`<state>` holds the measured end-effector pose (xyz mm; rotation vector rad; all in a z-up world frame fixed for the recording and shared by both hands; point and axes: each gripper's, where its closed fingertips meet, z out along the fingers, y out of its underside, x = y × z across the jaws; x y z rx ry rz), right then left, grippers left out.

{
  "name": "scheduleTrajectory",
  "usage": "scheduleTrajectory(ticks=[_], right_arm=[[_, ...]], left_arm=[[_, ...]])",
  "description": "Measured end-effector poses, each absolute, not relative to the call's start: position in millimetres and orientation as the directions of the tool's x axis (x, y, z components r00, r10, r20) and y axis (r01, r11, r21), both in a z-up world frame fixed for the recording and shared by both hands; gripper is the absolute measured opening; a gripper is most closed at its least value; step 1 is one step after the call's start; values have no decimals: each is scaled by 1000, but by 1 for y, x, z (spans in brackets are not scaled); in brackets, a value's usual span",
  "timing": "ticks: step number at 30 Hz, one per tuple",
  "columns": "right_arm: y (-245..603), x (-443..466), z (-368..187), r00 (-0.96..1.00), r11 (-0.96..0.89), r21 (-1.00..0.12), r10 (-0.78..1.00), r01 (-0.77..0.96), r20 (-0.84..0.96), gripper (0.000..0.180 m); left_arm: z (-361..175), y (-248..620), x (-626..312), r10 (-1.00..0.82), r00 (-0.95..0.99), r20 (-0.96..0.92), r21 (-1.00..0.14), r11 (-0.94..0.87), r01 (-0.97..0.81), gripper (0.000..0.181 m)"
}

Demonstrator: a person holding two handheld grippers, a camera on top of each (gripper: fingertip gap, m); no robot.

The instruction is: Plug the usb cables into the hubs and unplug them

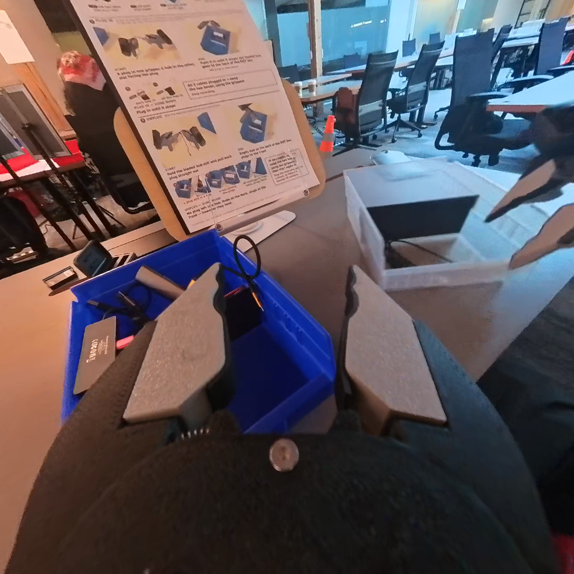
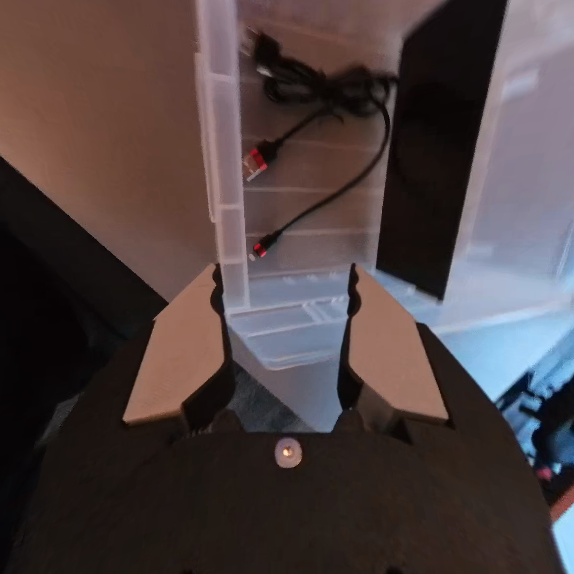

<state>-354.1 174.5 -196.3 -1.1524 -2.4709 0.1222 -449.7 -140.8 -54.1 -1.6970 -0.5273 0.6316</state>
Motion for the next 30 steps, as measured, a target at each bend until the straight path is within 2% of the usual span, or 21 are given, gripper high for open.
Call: scheduleTrajectory(ticks=[2,3,5,6,12,13,15,17,19,20,21,25,26,30], right_arm=[[233,-345,-193,-441,544,-230,814,807,377,73],[257,-343,-190,-369,486,-249,840,838,398,75],[289,-337,-184,-241,369,-283,884,885,400,61],[297,-334,-181,-208,338,-301,896,892,392,61],[261,-354,-153,-237,371,-495,919,786,314,64],[257,-362,-146,-221,378,-522,915,765,338,44],[243,-378,-138,-213,377,-583,919,720,332,39],[218,-384,-139,-276,351,-622,936,700,217,62],[211,-391,-134,-280,337,-656,940,675,196,61],[210,-393,-132,-279,337,-663,940,669,196,61],[209,-393,-131,-280,339,-667,939,664,198,62],[217,-394,-128,-252,323,-681,946,657,206,64],[218,-395,-128,-245,313,-685,949,658,199,64],[228,-404,-132,-189,267,-691,964,671,189,62]], left_arm=[[-57,-138,-450,643,756,-121,-977,-212,24,76],[-58,-137,-450,640,759,-116,-977,-211,29,76],[-61,-133,-450,635,764,-110,-976,-215,38,77],[-64,-132,-451,635,764,-112,-974,-224,43,77],[-103,-115,-459,631,770,-97,-941,-309,134,84],[-113,-112,-462,633,769,-96,-930,-331,157,85],[-139,-108,-470,637,762,-117,-895,-400,197,87],[-164,-109,-478,644,748,-161,-851,-475,226,86],[-176,-108,-483,624,760,-182,-836,-505,214,78],[-176,-101,-476,581,804,-131,-852,-481,209,44],[-178,-106,-479,591,798,-122,-844,-484,230,38],[-174,-170,-510,686,636,-353,-752,-613,244,8],[-172,-194,-518,703,583,-407,-728,-635,258,4],[-173,-247,-533,807,553,-206,-795,-468,387,4]])
